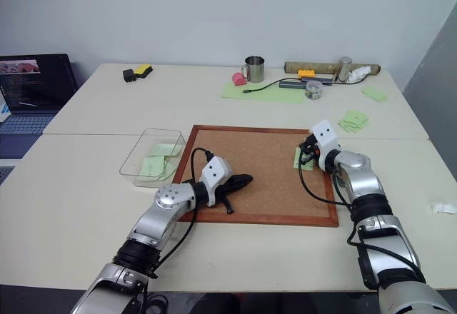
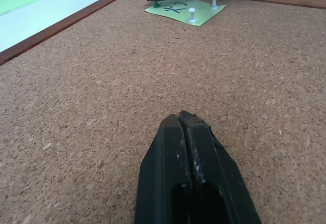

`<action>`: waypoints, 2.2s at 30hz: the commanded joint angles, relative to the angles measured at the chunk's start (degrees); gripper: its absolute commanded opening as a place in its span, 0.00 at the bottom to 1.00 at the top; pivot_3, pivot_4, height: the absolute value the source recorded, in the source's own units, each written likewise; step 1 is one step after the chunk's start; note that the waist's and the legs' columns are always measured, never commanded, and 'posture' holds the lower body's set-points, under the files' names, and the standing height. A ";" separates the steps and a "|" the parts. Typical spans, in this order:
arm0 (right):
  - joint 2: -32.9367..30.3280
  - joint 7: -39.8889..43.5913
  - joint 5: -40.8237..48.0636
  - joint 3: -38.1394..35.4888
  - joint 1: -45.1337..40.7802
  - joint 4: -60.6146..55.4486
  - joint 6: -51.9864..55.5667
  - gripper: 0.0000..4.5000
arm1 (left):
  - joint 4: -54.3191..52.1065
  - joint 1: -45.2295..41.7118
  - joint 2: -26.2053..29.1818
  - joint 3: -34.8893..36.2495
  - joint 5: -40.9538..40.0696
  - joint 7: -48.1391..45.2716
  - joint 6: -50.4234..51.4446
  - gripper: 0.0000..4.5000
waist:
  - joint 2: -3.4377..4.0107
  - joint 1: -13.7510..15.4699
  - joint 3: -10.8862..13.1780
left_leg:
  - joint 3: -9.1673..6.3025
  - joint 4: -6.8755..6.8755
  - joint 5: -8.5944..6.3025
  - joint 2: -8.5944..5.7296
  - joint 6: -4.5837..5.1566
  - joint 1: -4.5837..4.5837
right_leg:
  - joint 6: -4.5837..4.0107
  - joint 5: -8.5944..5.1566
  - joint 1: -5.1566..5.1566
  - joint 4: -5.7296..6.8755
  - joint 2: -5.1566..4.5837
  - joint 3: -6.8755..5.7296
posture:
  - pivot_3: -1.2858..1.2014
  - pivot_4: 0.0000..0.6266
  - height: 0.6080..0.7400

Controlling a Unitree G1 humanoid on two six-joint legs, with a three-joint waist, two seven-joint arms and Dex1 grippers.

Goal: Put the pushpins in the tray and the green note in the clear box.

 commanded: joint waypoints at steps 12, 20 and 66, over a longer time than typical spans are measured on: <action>0.41 -0.52 4.27 -3.71 4.17 -14.21 3.93 0.01 | 1.99 2.48 -0.13 -2.21 3.69 2.50 3.23 0.00 | 0.12 -0.01 -0.11 | 0.00 0.03 -0.09 0.00 0.16 0.16 | 0.00 0.00 0.04 0.24 0.00 0.02 | 0.52 0.24 1.00; 1.09 -0.54 9.43 -7.04 3.84 -17.36 11.00 0.01 | 1.29 2.80 -0.26 -2.57 3.68 2.48 3.76 0.00 | 0.16 0.01 -0.13 | 0.00 0.03 -0.09 0.00 0.17 0.15 | 0.00 0.00 0.04 0.23 0.00 0.02 | 0.52 0.24 1.00; -16.19 -6.69 5.26 -11.69 21.82 -34.29 21.61 0.01 | -0.40 3.49 0.51 -3.27 4.12 1.43 3.76 0.00 | 0.18 0.22 -0.15 | -0.01 -0.07 -0.13 0.01 0.22 0.08 | 0.03 -0.02 0.09 -0.04 0.00 0.02 | 0.52 0.24 1.00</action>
